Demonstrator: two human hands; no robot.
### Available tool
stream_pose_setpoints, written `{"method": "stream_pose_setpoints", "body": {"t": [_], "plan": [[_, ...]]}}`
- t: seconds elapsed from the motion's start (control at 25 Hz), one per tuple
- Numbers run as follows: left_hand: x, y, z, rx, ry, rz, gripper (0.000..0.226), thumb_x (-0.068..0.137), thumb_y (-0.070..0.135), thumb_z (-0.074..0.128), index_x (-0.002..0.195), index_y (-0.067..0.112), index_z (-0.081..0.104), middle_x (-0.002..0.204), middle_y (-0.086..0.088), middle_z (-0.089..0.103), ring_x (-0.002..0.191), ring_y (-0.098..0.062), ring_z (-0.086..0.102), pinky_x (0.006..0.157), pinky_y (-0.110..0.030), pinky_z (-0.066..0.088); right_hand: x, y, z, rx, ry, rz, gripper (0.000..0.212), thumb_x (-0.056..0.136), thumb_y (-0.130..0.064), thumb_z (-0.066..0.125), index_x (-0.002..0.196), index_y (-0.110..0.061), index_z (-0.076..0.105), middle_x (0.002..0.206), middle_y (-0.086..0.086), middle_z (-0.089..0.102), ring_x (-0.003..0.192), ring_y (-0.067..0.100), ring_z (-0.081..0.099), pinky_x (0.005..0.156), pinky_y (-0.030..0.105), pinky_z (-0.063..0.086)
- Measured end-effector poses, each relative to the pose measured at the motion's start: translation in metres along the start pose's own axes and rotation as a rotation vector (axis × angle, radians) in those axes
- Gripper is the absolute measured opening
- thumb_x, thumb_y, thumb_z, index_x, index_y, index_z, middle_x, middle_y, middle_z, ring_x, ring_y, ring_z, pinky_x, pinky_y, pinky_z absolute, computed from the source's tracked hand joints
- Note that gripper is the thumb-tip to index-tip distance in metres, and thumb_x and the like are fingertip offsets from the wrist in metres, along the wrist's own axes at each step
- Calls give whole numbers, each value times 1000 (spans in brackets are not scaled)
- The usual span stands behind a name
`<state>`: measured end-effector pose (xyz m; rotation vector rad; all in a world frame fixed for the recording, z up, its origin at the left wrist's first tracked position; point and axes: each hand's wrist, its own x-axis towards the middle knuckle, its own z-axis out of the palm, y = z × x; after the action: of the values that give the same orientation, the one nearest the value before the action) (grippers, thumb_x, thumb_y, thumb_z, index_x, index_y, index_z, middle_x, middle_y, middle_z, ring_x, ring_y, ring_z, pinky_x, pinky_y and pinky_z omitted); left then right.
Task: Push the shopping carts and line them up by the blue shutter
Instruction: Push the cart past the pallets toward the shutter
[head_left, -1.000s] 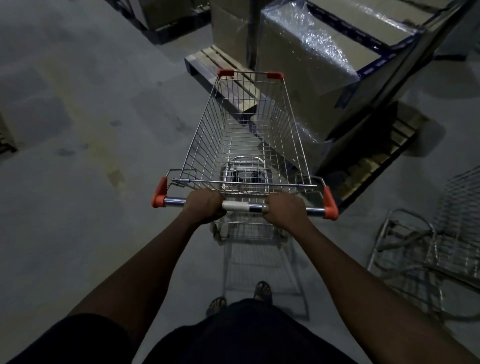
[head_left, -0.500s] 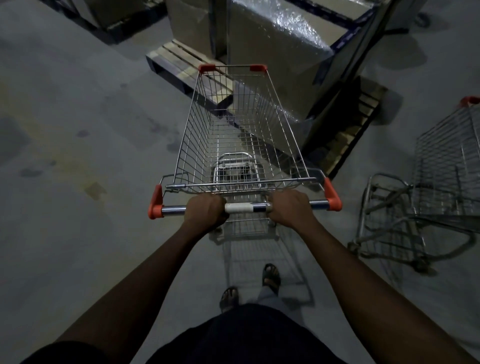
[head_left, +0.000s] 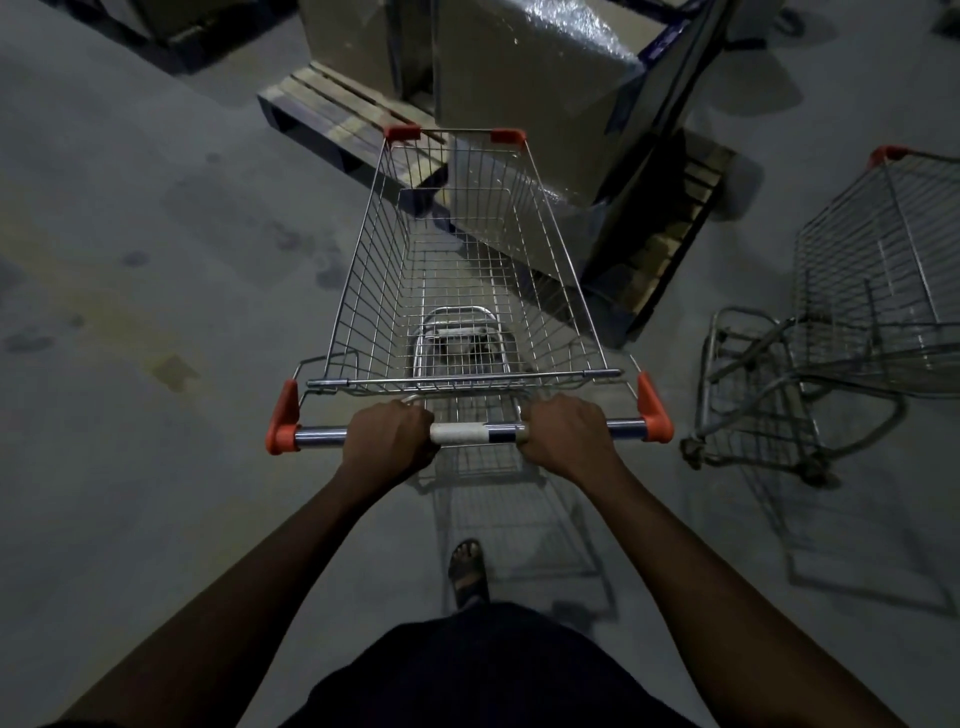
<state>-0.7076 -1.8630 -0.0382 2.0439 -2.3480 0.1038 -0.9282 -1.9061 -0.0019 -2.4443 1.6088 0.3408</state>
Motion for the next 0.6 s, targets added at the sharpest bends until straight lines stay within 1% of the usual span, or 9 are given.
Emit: {"method": "stream_pose_setpoints", "body": {"t": [0.16,0.36,0.48,0.6], "plan": [[-47,1,2,-3,0,15,30,49,39,80,54,18,59,48,-3,58,40,-29,56,41,-23,38,-41,-24,14,-2,-13,14,28,84,-39,61,105,-21,63,108,4,66,102,28,62,83,34,47],[-111,0,-5,-2,-18,35,27,51,36,78,56,17,59,48,-4,58,42,-28,57,42,-24,38,-95,-58,39,4,26,57,26,82,-40,62,102,-23,65,105,4,67,100,27,62,82,35,49],[-153,-3,-7,-18,-47,54,23,56,35,74,57,17,60,50,-4,59,43,-29,57,44,-24,37,-130,-83,57,2,22,95,28,80,-42,61,99,-22,66,101,3,68,96,26,63,82,34,50],[-194,-12,-12,1,-80,96,25,54,35,77,57,17,61,50,-5,59,42,-29,57,44,-23,37,-168,-115,72,13,38,127,29,81,-43,61,102,-23,67,104,4,67,99,26,62,83,34,48]]}}
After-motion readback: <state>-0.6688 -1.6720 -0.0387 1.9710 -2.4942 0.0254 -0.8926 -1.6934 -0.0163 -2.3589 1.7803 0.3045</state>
